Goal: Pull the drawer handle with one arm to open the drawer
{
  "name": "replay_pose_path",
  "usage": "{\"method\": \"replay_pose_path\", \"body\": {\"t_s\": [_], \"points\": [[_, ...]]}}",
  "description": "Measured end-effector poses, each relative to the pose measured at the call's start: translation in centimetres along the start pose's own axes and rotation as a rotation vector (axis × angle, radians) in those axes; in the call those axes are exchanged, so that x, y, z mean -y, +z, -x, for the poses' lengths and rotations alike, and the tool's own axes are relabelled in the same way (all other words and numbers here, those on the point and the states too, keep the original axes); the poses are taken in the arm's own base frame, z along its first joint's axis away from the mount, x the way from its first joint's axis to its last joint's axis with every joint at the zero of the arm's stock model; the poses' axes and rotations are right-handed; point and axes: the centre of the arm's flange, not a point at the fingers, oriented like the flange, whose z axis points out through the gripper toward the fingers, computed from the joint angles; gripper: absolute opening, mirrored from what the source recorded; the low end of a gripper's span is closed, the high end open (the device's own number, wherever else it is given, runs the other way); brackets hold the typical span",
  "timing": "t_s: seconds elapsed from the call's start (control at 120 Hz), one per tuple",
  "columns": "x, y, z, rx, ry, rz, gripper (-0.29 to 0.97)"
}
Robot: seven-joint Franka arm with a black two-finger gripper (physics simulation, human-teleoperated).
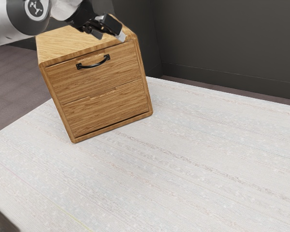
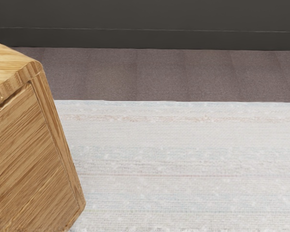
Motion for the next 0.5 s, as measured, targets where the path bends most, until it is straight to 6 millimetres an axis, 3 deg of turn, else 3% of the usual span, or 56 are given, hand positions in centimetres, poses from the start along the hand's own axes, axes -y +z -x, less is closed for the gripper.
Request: {"method": "replay_pose_path", "body": {"t_s": [0.05,0.125,0.175,0.275,0.342,0.45,0.5], "points": [[1.3,0.0,0.5,0.025,-0.002,-0.016,0.68],[4.2,-3.1,1.8,0.069,-0.015,-0.092,0.68],[5.4,-4.0,2.4,0.104,-0.022,-0.143,0.68],[5.7,-4.3,2.9,0.153,-0.029,-0.175,0.68],[4.5,-3.7,2.8,0.197,-0.019,-0.198,0.68],[-1.6,-2.4,1.9,0.235,0.032,-0.145,0.68],[-3.1,-1.1,2.0,0.25,0.015,-0.087,0.68]]}}
